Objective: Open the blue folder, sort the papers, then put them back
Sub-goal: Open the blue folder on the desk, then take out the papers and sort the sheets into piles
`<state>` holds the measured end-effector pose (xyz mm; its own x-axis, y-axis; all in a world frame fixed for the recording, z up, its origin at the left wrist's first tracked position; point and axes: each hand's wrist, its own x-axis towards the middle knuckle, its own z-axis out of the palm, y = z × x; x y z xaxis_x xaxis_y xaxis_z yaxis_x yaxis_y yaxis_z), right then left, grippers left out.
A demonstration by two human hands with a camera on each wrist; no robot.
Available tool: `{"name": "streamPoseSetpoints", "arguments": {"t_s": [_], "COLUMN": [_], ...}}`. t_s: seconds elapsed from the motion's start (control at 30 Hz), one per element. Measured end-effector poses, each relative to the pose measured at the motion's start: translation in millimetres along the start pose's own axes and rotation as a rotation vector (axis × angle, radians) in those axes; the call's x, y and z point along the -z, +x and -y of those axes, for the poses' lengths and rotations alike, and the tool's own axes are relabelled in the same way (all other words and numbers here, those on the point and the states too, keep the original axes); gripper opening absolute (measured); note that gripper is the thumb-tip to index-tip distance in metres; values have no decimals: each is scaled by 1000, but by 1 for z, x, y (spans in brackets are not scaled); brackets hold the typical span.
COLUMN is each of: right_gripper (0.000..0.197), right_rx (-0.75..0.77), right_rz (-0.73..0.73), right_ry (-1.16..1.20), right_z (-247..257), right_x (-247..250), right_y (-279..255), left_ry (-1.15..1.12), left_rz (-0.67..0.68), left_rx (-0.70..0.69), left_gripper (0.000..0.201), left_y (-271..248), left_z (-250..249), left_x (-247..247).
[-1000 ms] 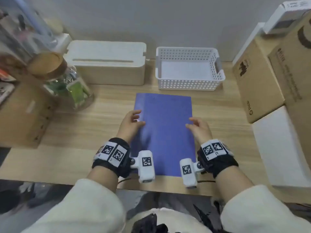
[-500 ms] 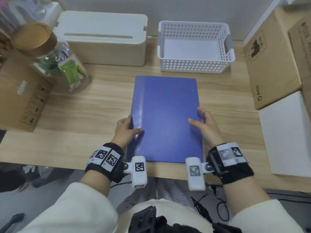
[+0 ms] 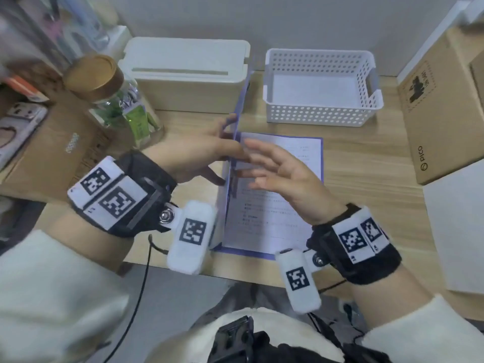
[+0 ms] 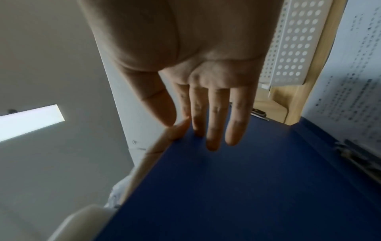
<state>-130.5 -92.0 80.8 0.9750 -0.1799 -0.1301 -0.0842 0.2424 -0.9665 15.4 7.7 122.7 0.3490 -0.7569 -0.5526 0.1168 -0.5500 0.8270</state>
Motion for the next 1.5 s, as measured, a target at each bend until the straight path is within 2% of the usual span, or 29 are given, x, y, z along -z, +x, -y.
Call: {"name": "streamPoseSetpoints", "arguments": {"t_s": [0.07, 0.13, 0.2, 0.23, 0.27, 0.33, 0.4, 0.43, 0.47, 0.53, 0.57, 0.67, 0.77, 0.93, 0.97, 1.03, 1.1, 1.13, 1.37, 1.5], "right_gripper": [50, 52, 70, 79, 88, 100, 108, 109, 109, 108, 107, 107, 109, 115, 116, 116, 116, 115, 113, 113], "right_rx": [-115, -307, -568, -680, -764, -838, -863, -866, -864, -849, -842, -837, -833, -837, -834, -826, -817, -811, -800, -792], "right_rz": [-4, -75, -125, -151, -189, -266, -305, -316, -325, -337, -344, -375, -381, -375, -375, -389, -407, -416, -447, -445], "right_ry": [-207, -536, -1010, -1183, -1265, -1243, -1174, -1164, -1163, -1167, -1168, -1169, -1167, -1188, -1190, -1193, -1188, -1183, -1145, -1133], "right_z": [-24, -60, -95, -107, -115, -122, -124, -124, -124, -125, -125, -126, -125, -123, -124, -124, -126, -127, -132, -133], "right_x": [5, 22, 42, 50, 58, 67, 69, 69, 68, 66, 67, 74, 87, 108, 109, 108, 105, 104, 98, 99], "right_y": [10, 16, 17, 12, 7, -1, -4, -4, -4, -4, -5, -10, -18, -38, -40, -41, -41, -41, -48, -49], "left_ry": [-40, -100, -127, -92, 34, 569, 1055, 1173, 1238, 1202, 1154, 980, 938, 898, 899, 902, 908, 915, 1010, 943], "left_rz": [-41, -24, -33, -77, -153, -354, -480, -462, -379, -194, -152, -144, -123, -127, -146, -157, -86, -52, -58, -65], "left_rx": [-40, -71, -73, -74, -79, -24, 200, 281, 326, 362, 377, 430, 483, 551, 537, 402, 210, 160, 204, 197], "left_gripper": [71, 64, 63, 66, 69, 85, 98, 100, 99, 93, 93, 104, 117, 118, 115, 102, 90, 87, 51, 50], "left_y": [-8, -18, -26, -27, -27, -20, -9, -2, 6, 25, 34, 58, 65, 59, 60, 70, 83, 88, 101, 98], "left_z": [2, 7, 18, 25, 33, 51, 75, 88, 100, 122, 131, 149, 161, 161, 157, 148, 137, 131, 124, 125], "left_x": [20, 38, 61, 75, 89, 119, 132, 126, 116, 85, 70, 37, 10, -33, -35, -36, -34, -34, -47, -42]}}
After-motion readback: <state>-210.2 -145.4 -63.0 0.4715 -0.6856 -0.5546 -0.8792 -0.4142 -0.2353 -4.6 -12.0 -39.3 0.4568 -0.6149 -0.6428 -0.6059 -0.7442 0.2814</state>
